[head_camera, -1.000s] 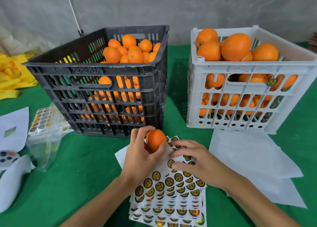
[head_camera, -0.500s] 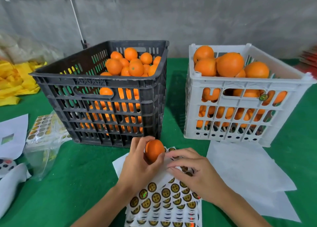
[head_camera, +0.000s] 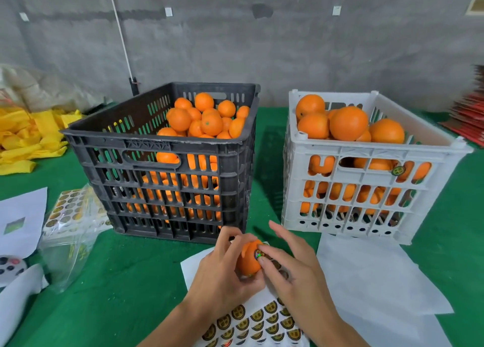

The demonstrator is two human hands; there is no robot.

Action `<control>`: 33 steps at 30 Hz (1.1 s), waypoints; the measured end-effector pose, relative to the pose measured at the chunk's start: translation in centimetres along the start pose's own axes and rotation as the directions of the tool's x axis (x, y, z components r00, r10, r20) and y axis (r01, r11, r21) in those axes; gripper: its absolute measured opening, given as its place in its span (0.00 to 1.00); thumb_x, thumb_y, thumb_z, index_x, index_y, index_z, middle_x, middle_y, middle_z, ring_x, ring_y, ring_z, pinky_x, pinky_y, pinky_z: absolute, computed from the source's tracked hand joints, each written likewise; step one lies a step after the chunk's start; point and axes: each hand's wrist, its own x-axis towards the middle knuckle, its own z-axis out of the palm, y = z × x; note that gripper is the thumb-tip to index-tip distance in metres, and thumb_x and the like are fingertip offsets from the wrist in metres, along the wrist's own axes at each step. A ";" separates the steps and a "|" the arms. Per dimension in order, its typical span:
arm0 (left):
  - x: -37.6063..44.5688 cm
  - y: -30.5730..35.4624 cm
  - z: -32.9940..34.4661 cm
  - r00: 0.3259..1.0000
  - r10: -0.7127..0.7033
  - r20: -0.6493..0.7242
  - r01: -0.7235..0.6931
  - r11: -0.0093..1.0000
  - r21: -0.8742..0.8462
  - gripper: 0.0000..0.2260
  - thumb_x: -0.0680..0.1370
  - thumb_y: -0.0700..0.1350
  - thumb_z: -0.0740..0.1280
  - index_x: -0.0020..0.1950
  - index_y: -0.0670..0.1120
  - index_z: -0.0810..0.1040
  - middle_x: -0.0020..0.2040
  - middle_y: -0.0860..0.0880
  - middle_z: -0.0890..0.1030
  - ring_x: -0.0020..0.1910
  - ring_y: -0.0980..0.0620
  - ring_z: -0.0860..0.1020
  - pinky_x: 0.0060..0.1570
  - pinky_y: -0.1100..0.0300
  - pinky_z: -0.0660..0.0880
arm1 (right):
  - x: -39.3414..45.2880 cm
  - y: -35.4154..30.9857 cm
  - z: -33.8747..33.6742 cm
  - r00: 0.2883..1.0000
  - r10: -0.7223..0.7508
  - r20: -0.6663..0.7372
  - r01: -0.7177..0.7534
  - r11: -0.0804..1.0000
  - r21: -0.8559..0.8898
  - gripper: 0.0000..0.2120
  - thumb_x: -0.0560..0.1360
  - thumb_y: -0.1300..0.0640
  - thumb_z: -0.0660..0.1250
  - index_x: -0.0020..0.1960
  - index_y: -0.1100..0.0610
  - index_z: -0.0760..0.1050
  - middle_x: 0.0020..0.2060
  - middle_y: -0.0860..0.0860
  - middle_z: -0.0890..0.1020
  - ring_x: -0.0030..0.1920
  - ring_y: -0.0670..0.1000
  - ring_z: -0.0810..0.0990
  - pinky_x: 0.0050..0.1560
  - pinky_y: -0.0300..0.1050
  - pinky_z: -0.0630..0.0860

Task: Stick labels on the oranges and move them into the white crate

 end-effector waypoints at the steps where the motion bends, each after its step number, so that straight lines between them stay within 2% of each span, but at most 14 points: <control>1: 0.0 -0.2 0.1 1.000 0.002 -0.001 -0.002 1.000 0.000 0.23 0.73 0.61 0.73 0.65 0.65 0.70 0.62 0.62 0.67 0.40 0.60 0.80 0.35 0.69 0.78 | 0.0 0.0 0.3 0.999 -0.027 -0.023 0.026 0.999 -0.044 0.14 0.79 0.48 0.70 0.65 0.41 0.81 0.76 0.33 0.64 0.75 0.37 0.61 0.73 0.30 0.53; 3: 0.1 -0.4 0.1 1.000 -0.001 -0.003 0.001 1.000 0.002 0.23 0.73 0.62 0.73 0.65 0.65 0.70 0.62 0.62 0.67 0.41 0.61 0.79 0.36 0.70 0.78 | 0.1 -0.2 0.6 0.998 -0.044 -0.051 0.038 0.994 -0.107 0.21 0.78 0.46 0.71 0.71 0.45 0.77 0.77 0.36 0.63 0.75 0.36 0.59 0.75 0.37 0.56; 5: 0.2 -0.4 0.1 1.000 -0.005 -0.019 0.005 1.000 -0.011 0.23 0.72 0.61 0.74 0.64 0.65 0.71 0.61 0.62 0.68 0.41 0.61 0.80 0.36 0.68 0.79 | 0.5 -0.3 0.3 0.994 -0.055 -0.096 0.041 0.989 -0.144 0.25 0.77 0.45 0.73 0.72 0.46 0.75 0.77 0.41 0.66 0.75 0.40 0.63 0.73 0.48 0.63; 7: 0.4 0.0 0.1 0.999 0.004 -0.041 -0.005 1.000 -0.021 0.23 0.71 0.61 0.75 0.63 0.65 0.71 0.61 0.63 0.68 0.41 0.60 0.80 0.36 0.66 0.79 | 0.8 -0.4 0.3 0.964 -0.214 -0.156 0.177 0.959 -0.219 0.12 0.79 0.48 0.70 0.61 0.47 0.82 0.73 0.46 0.74 0.70 0.47 0.72 0.71 0.55 0.68; 8: 0.6 0.3 -0.1 0.999 0.009 -0.045 -0.010 1.000 -0.021 0.23 0.71 0.61 0.75 0.63 0.65 0.71 0.60 0.63 0.67 0.40 0.59 0.80 0.36 0.65 0.80 | 0.8 -0.4 0.3 0.938 -0.302 -0.168 0.253 0.932 -0.260 0.10 0.81 0.48 0.65 0.55 0.48 0.84 0.69 0.47 0.78 0.67 0.49 0.77 0.71 0.57 0.68; 11: 1.4 1.6 -0.9 0.996 0.078 -0.053 -0.080 0.997 -0.023 0.24 0.70 0.58 0.75 0.63 0.65 0.70 0.60 0.62 0.67 0.37 0.58 0.80 0.35 0.64 0.80 | 1.4 -0.6 -0.1 0.879 -0.438 -0.188 0.349 0.860 -0.371 0.23 0.85 0.44 0.52 0.48 0.48 0.86 0.62 0.45 0.83 0.60 0.48 0.83 0.68 0.58 0.67; 15: 4.8 4.0 -3.0 0.984 0.155 -0.082 -0.152 0.988 0.039 0.25 0.70 0.60 0.74 0.65 0.66 0.70 0.61 0.63 0.66 0.41 0.61 0.80 0.38 0.76 0.75 | 4.1 -1.2 -2.5 0.810 -0.531 -0.250 0.357 0.784 -0.509 0.21 0.84 0.46 0.55 0.48 0.48 0.86 0.60 0.46 0.84 0.58 0.48 0.84 0.69 0.63 0.66; 16: 6.3 5.0 -3.7 0.980 0.175 -0.100 -0.169 0.984 0.061 0.25 0.71 0.60 0.73 0.65 0.67 0.69 0.62 0.63 0.65 0.43 0.61 0.80 0.38 0.77 0.74 | 5.1 -1.5 -3.5 0.793 -0.535 -0.292 0.346 0.789 -0.507 0.18 0.83 0.47 0.57 0.50 0.49 0.86 0.61 0.47 0.84 0.59 0.49 0.83 0.71 0.65 0.66; 18: 9.8 7.7 -5.1 0.961 0.240 -0.137 -0.233 0.970 0.069 0.24 0.74 0.59 0.71 0.67 0.65 0.67 0.64 0.62 0.64 0.46 0.59 0.79 0.41 0.73 0.76 | 7.6 -2.4 -6.1 0.765 -0.534 -0.359 0.334 0.806 -0.488 0.13 0.81 0.49 0.62 0.55 0.51 0.83 0.65 0.48 0.81 0.63 0.49 0.80 0.73 0.69 0.64; 21: 15.9 12.5 -6.9 0.927 0.312 -0.210 -0.302 0.950 0.077 0.23 0.76 0.51 0.71 0.69 0.57 0.70 0.66 0.56 0.66 0.53 0.50 0.80 0.47 0.53 0.82 | 11.7 -3.5 -11.3 0.752 -0.520 -0.405 0.282 0.809 -0.515 0.12 0.80 0.52 0.65 0.58 0.54 0.82 0.65 0.50 0.80 0.66 0.51 0.78 0.74 0.71 0.60; 23: 19.7 15.3 -7.4 0.921 0.332 -0.204 -0.319 0.943 0.093 0.22 0.77 0.47 0.70 0.70 0.52 0.71 0.66 0.51 0.68 0.55 0.43 0.80 0.50 0.47 0.81 | 14.3 -3.8 -14.2 0.774 -0.462 -0.433 0.196 0.825 -0.530 0.12 0.80 0.53 0.65 0.59 0.55 0.82 0.63 0.51 0.82 0.65 0.52 0.79 0.75 0.70 0.58; 28: 25.4 17.2 -7.5 0.961 0.270 0.055 -0.275 0.953 0.129 0.27 0.79 0.43 0.69 0.76 0.51 0.65 0.71 0.49 0.66 0.59 0.39 0.78 0.56 0.47 0.78 | 17.6 -3.8 -17.2 0.882 -0.243 -0.403 -0.045 0.809 -0.586 0.19 0.81 0.49 0.57 0.61 0.55 0.82 0.65 0.52 0.81 0.69 0.54 0.76 0.78 0.68 0.52; 31: 26.2 14.9 -9.3 0.968 0.209 0.141 -0.231 0.958 0.170 0.23 0.79 0.44 0.69 0.73 0.48 0.70 0.70 0.48 0.66 0.56 0.42 0.78 0.54 0.50 0.76 | 18.2 -5.6 -15.7 0.914 -0.185 -0.360 -0.020 0.869 -0.495 0.18 0.81 0.50 0.57 0.60 0.56 0.82 0.64 0.53 0.80 0.68 0.54 0.75 0.76 0.59 0.61; 33: 26.4 12.7 -11.3 0.970 0.181 0.162 -0.209 0.962 0.176 0.18 0.79 0.41 0.68 0.68 0.43 0.74 0.66 0.43 0.71 0.60 0.41 0.77 0.61 0.49 0.75 | 19.0 -7.9 -13.4 0.914 -0.210 -0.346 0.065 0.920 -0.386 0.13 0.80 0.55 0.63 0.57 0.58 0.82 0.61 0.54 0.82 0.64 0.55 0.77 0.70 0.54 0.68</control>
